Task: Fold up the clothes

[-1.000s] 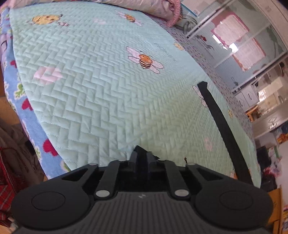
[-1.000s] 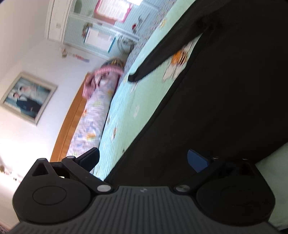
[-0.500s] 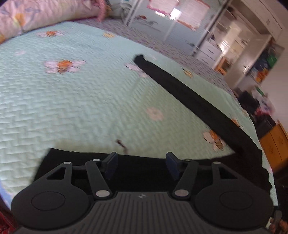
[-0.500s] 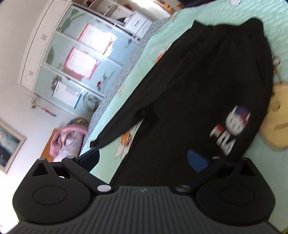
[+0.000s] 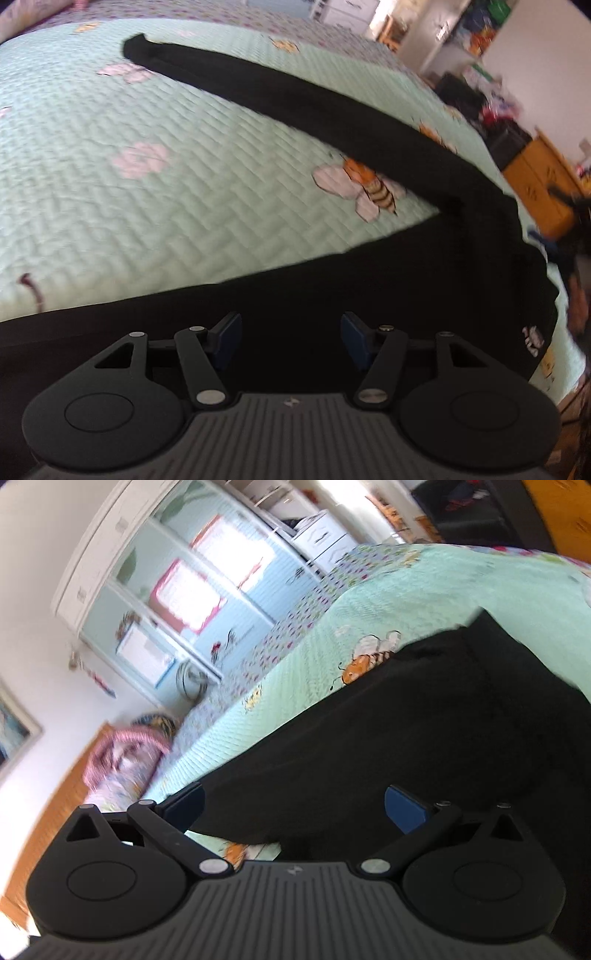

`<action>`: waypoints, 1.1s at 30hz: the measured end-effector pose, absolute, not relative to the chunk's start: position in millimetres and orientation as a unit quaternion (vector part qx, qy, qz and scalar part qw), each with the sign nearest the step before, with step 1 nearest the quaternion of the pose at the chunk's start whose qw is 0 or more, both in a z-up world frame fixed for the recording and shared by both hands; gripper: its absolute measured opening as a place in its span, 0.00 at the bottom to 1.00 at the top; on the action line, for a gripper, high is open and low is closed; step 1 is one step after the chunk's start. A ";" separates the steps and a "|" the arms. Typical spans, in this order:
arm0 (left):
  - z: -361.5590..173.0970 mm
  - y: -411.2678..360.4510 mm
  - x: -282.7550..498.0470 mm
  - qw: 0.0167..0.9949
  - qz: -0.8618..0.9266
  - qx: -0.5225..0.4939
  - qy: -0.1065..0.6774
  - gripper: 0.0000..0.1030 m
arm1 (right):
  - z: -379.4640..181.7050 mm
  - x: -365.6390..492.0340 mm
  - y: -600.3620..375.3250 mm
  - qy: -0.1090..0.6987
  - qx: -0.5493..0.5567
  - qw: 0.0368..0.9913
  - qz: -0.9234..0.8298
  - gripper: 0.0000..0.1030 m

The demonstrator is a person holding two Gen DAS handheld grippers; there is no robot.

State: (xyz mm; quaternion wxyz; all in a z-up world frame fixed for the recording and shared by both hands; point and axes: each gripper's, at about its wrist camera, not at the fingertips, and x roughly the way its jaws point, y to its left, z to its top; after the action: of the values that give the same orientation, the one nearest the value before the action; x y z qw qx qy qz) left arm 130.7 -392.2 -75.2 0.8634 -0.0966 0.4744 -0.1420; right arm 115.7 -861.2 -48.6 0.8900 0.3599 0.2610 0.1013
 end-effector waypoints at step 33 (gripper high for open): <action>-92.4 -427.8 127.7 0.872 -0.173 -0.007 0.458 1.00 | -70.7 227.2 -874.0 0.311 0.353 0.875 0.113 0.66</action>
State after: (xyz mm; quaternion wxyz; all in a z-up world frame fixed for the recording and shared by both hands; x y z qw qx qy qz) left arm 127.7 -427.8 -92.4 0.8717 -0.0066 0.4584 -0.1731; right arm 227.2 -874.0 -70.7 0.8751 0.3534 0.3106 0.1135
